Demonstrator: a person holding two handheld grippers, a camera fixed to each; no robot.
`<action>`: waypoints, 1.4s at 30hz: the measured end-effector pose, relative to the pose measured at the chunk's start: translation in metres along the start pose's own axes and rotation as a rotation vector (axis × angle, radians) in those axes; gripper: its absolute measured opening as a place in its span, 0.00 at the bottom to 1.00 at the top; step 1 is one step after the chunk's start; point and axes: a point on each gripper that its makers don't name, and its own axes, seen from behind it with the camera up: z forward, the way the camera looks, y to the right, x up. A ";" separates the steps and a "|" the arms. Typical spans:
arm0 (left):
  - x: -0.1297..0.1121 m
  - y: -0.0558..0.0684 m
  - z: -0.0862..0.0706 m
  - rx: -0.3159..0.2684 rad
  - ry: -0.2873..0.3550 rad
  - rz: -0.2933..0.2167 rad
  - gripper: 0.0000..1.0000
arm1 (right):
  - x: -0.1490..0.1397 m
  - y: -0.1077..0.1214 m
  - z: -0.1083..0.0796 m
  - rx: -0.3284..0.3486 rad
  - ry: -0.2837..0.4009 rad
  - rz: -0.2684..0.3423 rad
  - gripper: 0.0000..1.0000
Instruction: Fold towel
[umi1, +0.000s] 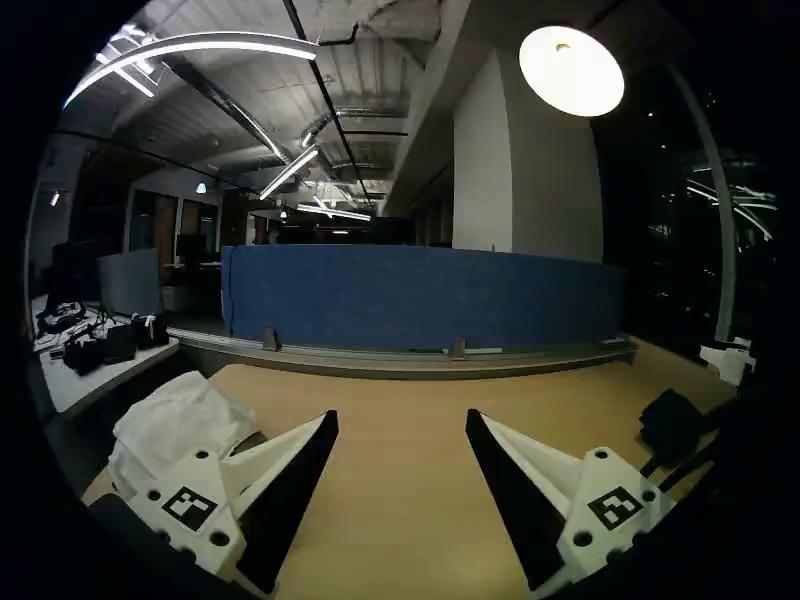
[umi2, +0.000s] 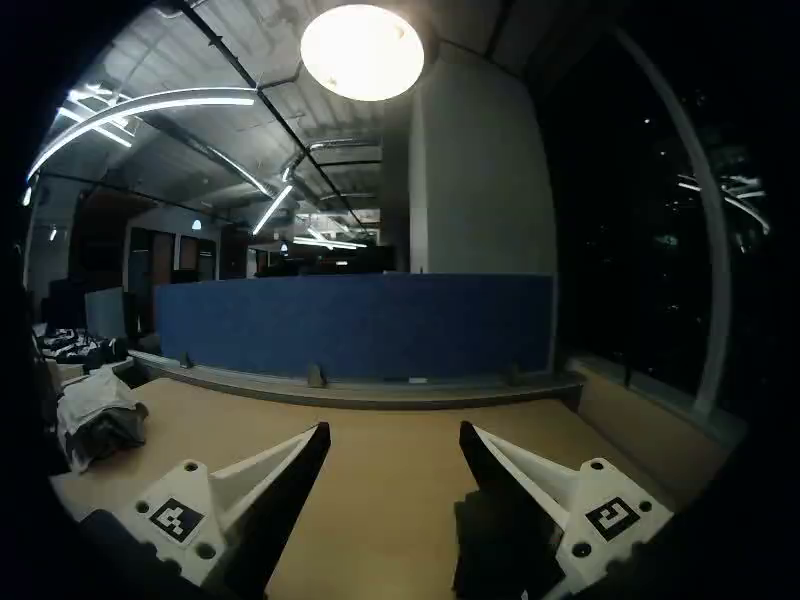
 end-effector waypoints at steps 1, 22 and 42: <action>0.001 -0.002 0.000 0.005 0.006 -0.002 0.95 | 0.000 -0.001 0.000 -0.001 0.001 0.001 1.00; -0.026 -0.036 0.008 0.074 0.039 0.014 0.95 | -0.016 -0.013 0.001 -0.019 -0.020 -0.038 1.00; -0.104 -0.046 0.025 0.070 0.065 0.044 0.95 | -0.040 -0.003 0.001 -0.085 -0.090 0.014 1.00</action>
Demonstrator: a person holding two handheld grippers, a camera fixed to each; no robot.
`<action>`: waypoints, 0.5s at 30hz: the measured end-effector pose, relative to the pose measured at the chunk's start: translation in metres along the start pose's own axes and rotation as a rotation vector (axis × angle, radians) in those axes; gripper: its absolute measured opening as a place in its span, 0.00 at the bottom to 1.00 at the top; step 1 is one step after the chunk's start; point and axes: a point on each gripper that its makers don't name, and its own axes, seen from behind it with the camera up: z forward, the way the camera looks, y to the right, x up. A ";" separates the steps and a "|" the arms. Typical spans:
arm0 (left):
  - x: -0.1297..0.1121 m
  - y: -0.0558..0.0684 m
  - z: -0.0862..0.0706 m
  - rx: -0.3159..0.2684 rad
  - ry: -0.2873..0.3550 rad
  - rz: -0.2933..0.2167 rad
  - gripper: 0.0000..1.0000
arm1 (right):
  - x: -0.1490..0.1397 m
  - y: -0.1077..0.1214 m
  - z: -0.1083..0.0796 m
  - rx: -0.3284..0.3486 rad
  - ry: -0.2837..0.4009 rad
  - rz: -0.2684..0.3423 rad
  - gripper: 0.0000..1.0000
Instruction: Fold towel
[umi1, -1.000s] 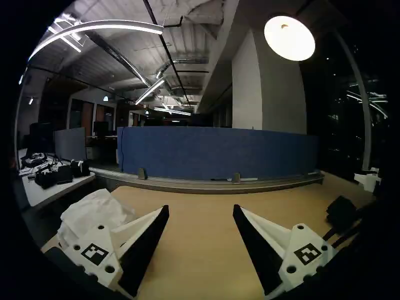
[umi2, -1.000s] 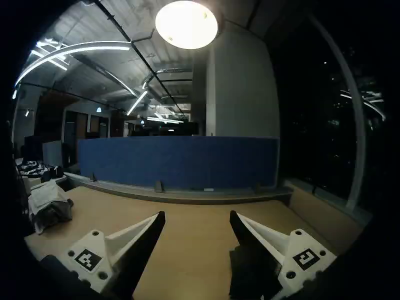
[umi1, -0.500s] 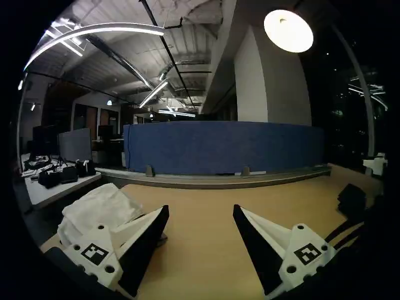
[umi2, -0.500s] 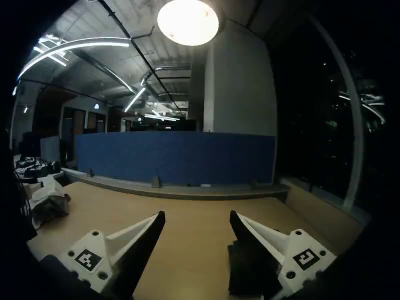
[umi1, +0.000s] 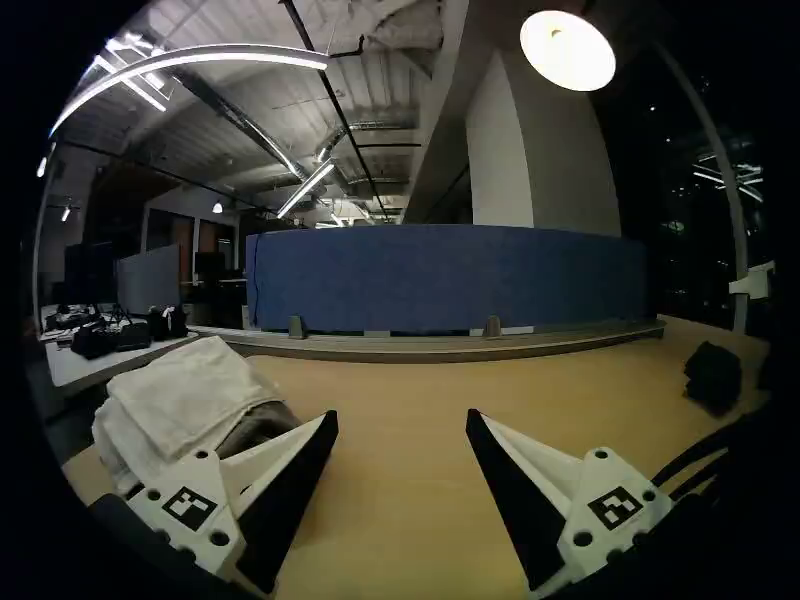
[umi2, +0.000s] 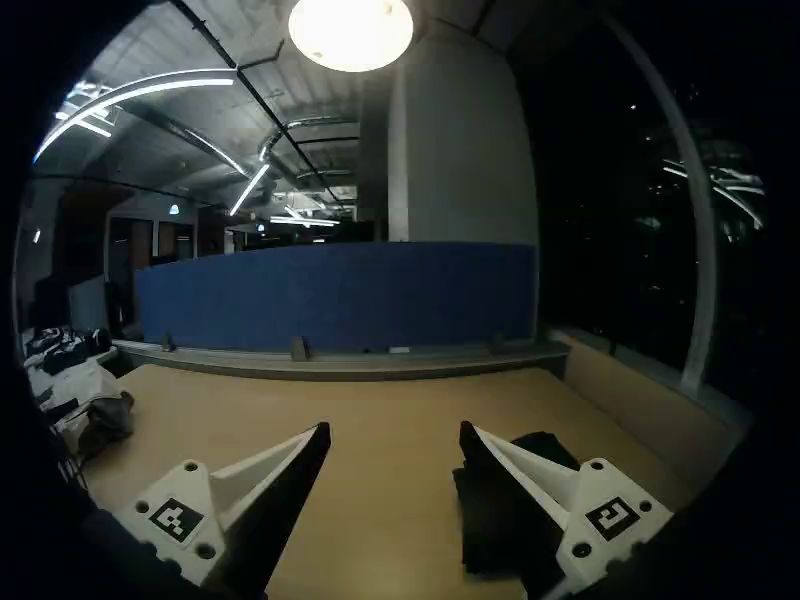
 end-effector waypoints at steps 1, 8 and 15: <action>-0.002 0.000 0.001 -0.002 0.005 -0.002 0.95 | 0.000 -0.002 0.000 -0.001 0.000 -0.003 1.00; -0.011 -0.008 0.011 0.002 0.044 0.018 0.95 | -0.002 -0.016 0.002 0.009 0.003 -0.036 1.00; -0.020 -0.011 0.020 0.000 0.061 0.012 0.95 | -0.006 -0.029 0.004 0.018 -0.001 -0.058 1.00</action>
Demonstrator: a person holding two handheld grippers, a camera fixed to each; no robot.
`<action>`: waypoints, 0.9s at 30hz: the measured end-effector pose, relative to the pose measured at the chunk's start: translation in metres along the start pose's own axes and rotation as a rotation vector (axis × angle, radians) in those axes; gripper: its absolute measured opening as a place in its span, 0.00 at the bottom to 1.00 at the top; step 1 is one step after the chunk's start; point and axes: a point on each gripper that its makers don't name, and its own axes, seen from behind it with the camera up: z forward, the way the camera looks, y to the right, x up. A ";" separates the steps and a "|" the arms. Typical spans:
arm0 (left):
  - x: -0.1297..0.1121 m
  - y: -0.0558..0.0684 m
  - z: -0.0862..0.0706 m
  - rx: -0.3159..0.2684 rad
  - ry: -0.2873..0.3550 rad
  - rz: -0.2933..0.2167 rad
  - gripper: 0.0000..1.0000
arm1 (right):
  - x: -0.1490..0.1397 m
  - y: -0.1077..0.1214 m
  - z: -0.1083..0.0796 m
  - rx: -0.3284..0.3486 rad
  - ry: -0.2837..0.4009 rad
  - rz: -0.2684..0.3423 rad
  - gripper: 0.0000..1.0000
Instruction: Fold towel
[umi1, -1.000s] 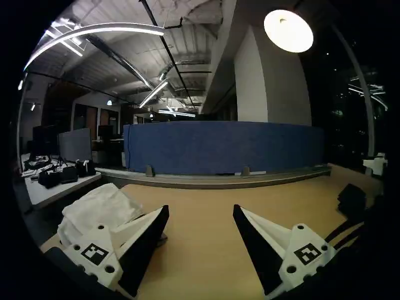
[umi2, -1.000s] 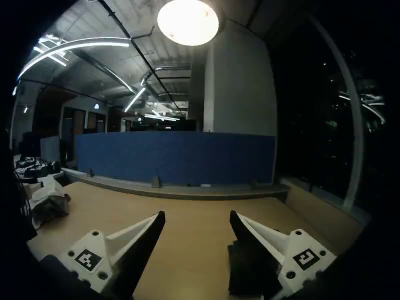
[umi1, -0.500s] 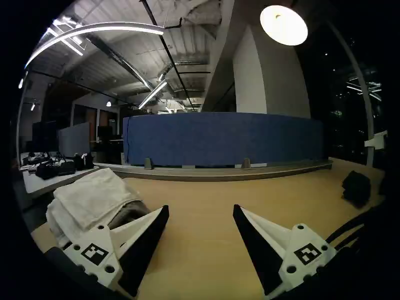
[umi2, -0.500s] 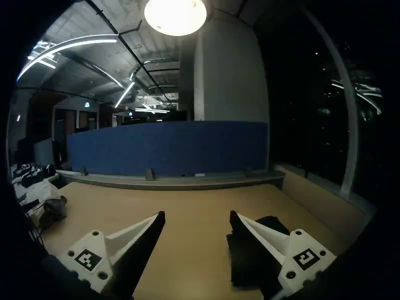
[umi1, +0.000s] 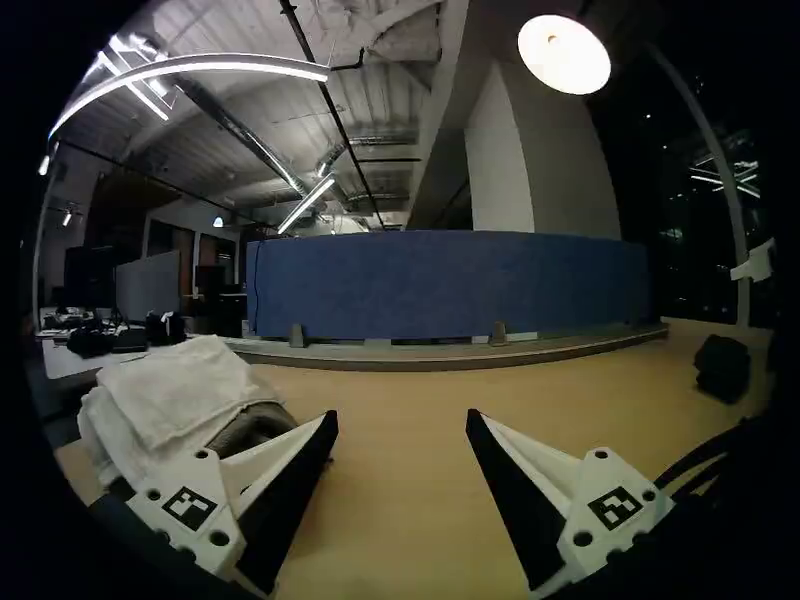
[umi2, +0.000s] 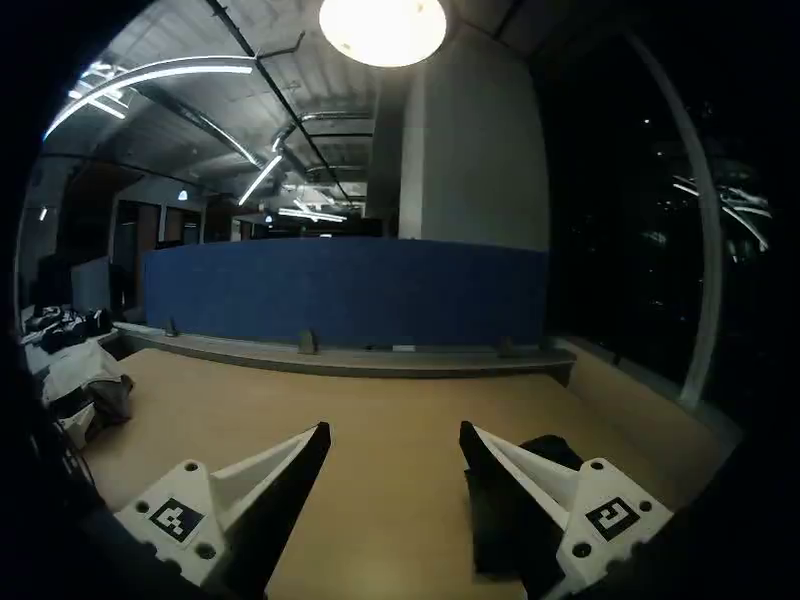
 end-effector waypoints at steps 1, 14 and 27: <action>-0.001 0.001 0.001 -0.002 -0.001 0.003 0.95 | 0.000 -0.001 0.000 0.001 0.002 -0.001 1.00; -0.005 -0.006 0.006 -0.007 -0.001 -0.012 0.95 | 0.007 0.004 0.000 -0.005 0.021 -0.002 1.00; -0.003 -0.007 0.004 -0.004 -0.002 -0.010 0.96 | 0.013 0.027 0.001 -0.029 0.064 0.012 1.00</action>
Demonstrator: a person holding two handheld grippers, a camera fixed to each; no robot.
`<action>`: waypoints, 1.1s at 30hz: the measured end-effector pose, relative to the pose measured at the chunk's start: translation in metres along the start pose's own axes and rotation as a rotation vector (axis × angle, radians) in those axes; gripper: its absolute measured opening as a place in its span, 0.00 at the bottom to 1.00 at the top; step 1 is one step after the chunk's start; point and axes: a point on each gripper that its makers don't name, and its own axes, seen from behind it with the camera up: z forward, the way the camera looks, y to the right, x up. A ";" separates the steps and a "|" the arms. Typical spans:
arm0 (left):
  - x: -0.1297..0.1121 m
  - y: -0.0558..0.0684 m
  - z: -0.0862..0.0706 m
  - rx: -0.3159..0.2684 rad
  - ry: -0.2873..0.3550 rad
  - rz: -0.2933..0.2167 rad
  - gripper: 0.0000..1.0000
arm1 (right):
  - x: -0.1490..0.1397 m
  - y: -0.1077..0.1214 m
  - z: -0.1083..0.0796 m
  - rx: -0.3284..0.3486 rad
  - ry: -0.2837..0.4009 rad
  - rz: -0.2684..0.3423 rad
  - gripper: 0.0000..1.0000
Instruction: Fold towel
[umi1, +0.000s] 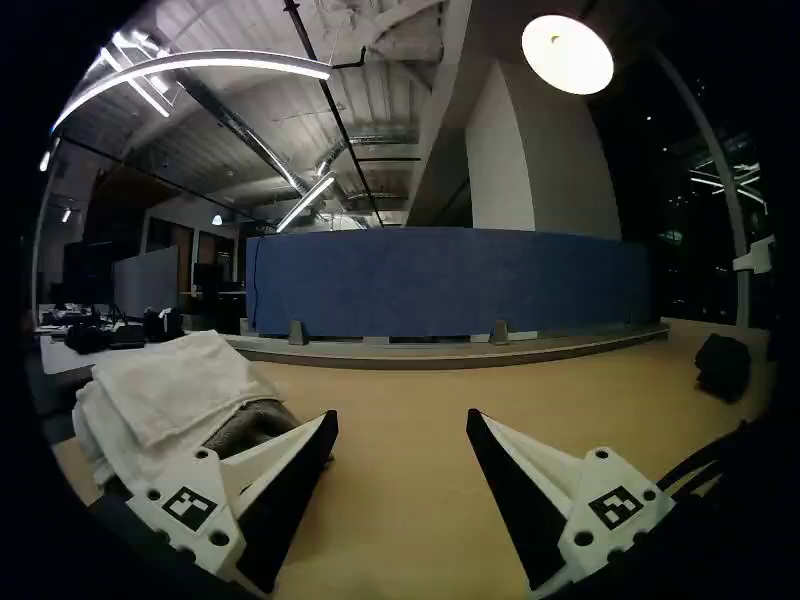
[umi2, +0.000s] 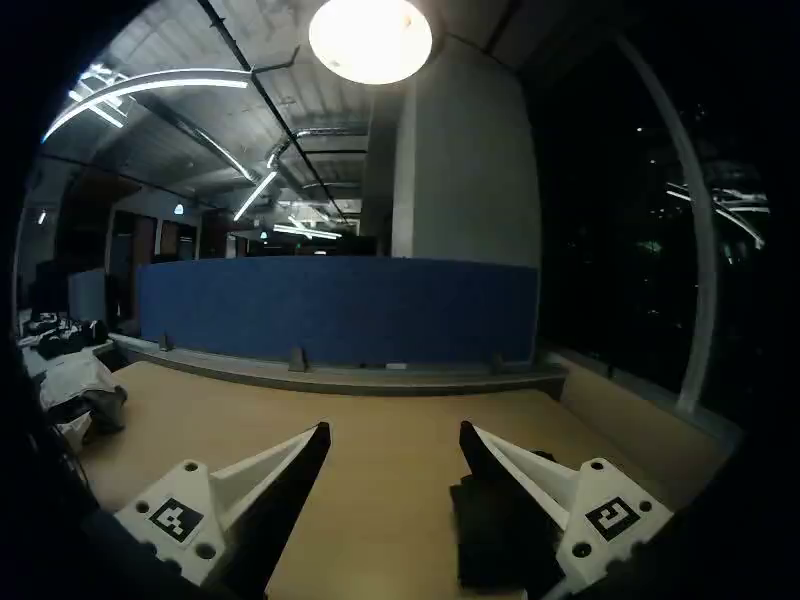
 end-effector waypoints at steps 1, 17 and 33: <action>0.000 0.000 0.000 0.000 0.000 0.000 0.96 | 0.000 0.003 0.000 -0.007 0.003 0.005 1.00; 0.002 -0.001 0.000 0.000 -0.001 0.001 0.96 | -0.016 0.021 0.002 0.036 0.085 0.059 1.00; 0.003 -0.001 -0.001 0.000 -0.001 0.001 0.96 | -0.072 0.042 0.016 0.046 0.117 0.086 1.00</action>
